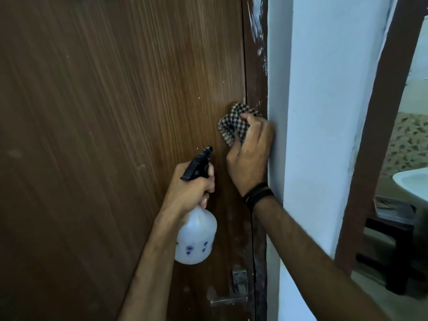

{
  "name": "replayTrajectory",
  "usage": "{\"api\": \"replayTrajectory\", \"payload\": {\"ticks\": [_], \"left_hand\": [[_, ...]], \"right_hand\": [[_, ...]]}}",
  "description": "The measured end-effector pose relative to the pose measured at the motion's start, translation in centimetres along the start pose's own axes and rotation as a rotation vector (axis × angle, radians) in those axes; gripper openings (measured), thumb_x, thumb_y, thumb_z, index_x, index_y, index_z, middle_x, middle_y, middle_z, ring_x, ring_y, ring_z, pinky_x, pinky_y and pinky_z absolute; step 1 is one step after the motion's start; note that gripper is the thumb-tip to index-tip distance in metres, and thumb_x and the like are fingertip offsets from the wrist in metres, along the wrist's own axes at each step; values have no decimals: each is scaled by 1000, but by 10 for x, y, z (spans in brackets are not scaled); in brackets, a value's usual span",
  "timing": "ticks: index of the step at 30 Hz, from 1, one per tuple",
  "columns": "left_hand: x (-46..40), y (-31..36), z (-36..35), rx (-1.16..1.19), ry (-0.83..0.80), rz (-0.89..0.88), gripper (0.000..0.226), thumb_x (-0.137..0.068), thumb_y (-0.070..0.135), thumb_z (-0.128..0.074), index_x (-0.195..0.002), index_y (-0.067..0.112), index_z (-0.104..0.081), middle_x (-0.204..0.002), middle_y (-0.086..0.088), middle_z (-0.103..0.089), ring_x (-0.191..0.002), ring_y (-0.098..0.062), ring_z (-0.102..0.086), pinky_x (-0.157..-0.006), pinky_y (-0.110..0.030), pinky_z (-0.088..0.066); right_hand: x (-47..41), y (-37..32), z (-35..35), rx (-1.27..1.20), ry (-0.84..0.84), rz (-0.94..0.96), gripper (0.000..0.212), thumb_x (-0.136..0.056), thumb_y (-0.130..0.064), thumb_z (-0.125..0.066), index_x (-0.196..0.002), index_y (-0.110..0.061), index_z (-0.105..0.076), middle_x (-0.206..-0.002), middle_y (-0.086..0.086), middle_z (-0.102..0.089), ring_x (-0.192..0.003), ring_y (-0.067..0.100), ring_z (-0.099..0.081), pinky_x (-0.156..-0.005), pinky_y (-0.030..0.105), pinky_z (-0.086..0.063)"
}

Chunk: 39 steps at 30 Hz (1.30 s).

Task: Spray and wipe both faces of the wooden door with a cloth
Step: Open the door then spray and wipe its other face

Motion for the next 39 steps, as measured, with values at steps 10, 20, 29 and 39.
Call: {"api": "replayTrajectory", "payload": {"ticks": [10,20,29,39], "left_hand": [[68,-100,23,6,217,193,30,-80,-24,-51,-87,5,-58,-76,-11,-52,-50,-18,-41,-45,-28,-36],[107,-131,47,14,385,260,34,-78,-24,-50,-86,7,-59,-77,-7,-57,-53,-11,-48,-47,-28,-38],[126,-153,90,44,409,297,31,-79,-22,-51,-84,8,-60,-74,-10,-56,-48,-14,-46,-49,-32,-40],[145,-190,168,110,456,351,31,-76,-21,-50,-83,8,-61,-72,-8,-55,-50,-14,-47,-47,-30,-39]], "right_hand": [[217,41,-4,108,-403,117,36,-86,-9,-40,-122,-12,-47,-119,11,-43,-97,29,-46,-77,45,-55],[121,-19,-40,-21,-143,95,30,-93,2,-49,-119,-12,-55,-111,13,-54,-85,26,-51,-75,32,-41],[272,-3,-43,99,-601,303,52,-74,-2,-60,-123,-13,-49,-120,11,-42,-94,29,-44,-81,44,-47],[222,-88,-103,75,-326,356,37,-85,3,-52,-120,-11,-52,-116,13,-45,-88,31,-47,-79,40,-41]]}}
Point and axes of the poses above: each hand's wrist, its own x-axis away from the middle knuckle, its own z-axis out of the back of the hand, y = z × x, the point moved 3 cm from there along -x, towards the middle knuckle
